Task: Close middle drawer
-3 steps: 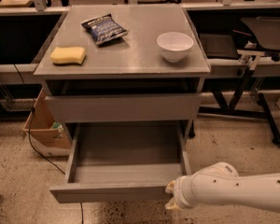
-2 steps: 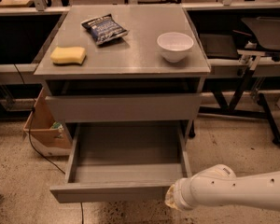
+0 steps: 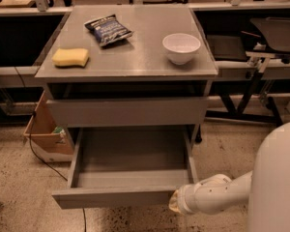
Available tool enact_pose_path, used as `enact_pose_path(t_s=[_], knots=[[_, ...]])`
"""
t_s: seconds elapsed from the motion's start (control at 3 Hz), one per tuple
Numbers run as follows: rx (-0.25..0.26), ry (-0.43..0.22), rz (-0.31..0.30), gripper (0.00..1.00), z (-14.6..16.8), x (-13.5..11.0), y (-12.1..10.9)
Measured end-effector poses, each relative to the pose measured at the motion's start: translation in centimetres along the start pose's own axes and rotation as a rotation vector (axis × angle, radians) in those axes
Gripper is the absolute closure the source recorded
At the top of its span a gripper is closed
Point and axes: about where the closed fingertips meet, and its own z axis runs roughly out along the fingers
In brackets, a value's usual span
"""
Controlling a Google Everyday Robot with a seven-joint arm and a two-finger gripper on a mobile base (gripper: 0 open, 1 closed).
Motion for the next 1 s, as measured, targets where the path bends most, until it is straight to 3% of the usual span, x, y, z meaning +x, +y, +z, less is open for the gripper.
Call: enact_pose_path(t_s=[0.33,0.67,1.0], knots=[[0.000,0.000,0.000,1.00,0.0,0.0,0.1],[0.071,-0.029,-0.028,1.00,1.7,-0.8,-3.9],[0.077,-0.031,-0.030,1.00,1.8,-0.8,-4.0]])
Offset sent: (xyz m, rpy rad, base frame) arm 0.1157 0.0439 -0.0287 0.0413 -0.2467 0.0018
